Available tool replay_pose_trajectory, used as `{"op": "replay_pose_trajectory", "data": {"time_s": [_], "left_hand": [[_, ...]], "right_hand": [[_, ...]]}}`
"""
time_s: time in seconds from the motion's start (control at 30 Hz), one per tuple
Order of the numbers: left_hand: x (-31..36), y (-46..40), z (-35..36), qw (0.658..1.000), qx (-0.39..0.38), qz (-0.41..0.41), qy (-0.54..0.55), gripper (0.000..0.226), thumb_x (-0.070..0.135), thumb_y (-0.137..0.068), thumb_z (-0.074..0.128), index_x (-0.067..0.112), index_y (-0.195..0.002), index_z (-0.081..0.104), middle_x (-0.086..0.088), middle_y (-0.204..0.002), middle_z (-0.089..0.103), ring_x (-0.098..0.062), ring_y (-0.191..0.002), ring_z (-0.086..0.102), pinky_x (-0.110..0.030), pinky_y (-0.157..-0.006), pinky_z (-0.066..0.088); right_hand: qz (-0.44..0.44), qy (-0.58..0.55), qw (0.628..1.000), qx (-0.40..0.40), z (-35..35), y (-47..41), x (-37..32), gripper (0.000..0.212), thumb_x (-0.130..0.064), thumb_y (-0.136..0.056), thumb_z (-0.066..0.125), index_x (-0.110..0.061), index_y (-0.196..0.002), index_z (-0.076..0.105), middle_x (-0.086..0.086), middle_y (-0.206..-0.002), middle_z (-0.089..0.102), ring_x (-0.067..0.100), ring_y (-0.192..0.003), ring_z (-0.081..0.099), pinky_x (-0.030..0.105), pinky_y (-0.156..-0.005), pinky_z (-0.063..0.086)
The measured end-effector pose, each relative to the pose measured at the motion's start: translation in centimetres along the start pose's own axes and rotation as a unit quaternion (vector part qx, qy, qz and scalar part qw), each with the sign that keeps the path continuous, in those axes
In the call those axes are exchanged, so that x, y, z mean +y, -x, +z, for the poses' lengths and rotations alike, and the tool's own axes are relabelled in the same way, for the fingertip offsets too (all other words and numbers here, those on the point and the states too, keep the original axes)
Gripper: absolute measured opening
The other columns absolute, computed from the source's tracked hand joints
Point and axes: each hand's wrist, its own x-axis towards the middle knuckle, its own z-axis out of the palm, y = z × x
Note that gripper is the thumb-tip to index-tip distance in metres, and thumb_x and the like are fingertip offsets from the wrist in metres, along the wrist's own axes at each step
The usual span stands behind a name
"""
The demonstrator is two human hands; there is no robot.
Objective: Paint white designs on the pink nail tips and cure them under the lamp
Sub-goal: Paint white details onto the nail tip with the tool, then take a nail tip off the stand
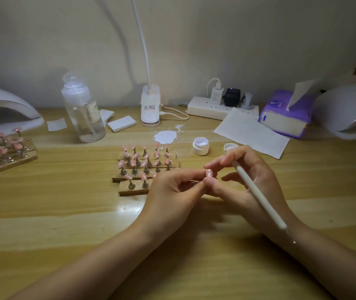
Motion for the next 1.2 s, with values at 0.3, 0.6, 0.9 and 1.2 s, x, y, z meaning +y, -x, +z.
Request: {"op": "replay_pose_trajectory", "data": {"time_s": [0.3, 0.6, 0.9, 1.2], "left_hand": [[1.8, 0.2, -0.9, 0.996, -0.084, -0.035, 0.017, 0.022, 0.012, -0.086, 0.061, 0.03, -0.082, 0.074, 0.004, -0.075, 0.073, -0.01, -0.07, 0.071, -0.014, -0.05, 0.049], [3.2, -0.6, -2.3, 0.988, -0.043, 0.052, -0.136, 0.02, 0.015, -0.085, 0.062, 0.032, -0.079, 0.072, 0.023, -0.057, 0.062, -0.006, -0.049, 0.065, -0.02, -0.041, 0.049], [6.0, -2.2, -6.8, 0.951, -0.059, 0.047, -0.299, 0.007, 0.029, -0.069, 0.074, 0.024, -0.073, 0.072, 0.016, -0.058, 0.065, -0.001, -0.045, 0.059, -0.012, -0.04, 0.039], [5.8, -2.6, -9.7, 0.853, -0.144, -0.043, -0.5, 0.03, 0.046, -0.061, 0.074, 0.043, -0.082, 0.052, 0.019, -0.08, 0.052, 0.006, -0.075, 0.048, -0.011, -0.061, 0.037]], "right_hand": [[0.05, -0.117, 0.992, 0.004, 0.3, 0.2, -1.2, 0.032, -0.016, -0.062, 0.069, -0.01, -0.086, 0.049, -0.001, -0.081, 0.068, 0.011, -0.078, 0.067, 0.021, -0.063, 0.054], [-0.045, 0.002, 0.999, 0.018, 0.9, -0.4, -2.4, 0.036, -0.024, -0.068, 0.078, -0.017, -0.087, 0.049, -0.001, -0.093, 0.068, 0.013, -0.087, 0.066, 0.029, -0.069, 0.055], [-0.013, -0.025, 0.999, 0.023, 2.2, -2.2, -2.9, 0.033, -0.029, -0.064, 0.073, -0.02, -0.085, 0.05, -0.006, -0.085, 0.068, 0.011, -0.083, 0.066, 0.032, -0.075, 0.055], [-0.016, 0.006, 1.0, -0.002, 5.4, -2.8, 0.0, 0.039, -0.002, -0.069, 0.078, -0.027, -0.077, 0.049, 0.001, -0.08, 0.066, 0.005, -0.078, 0.058, 0.023, -0.077, 0.047]]}}
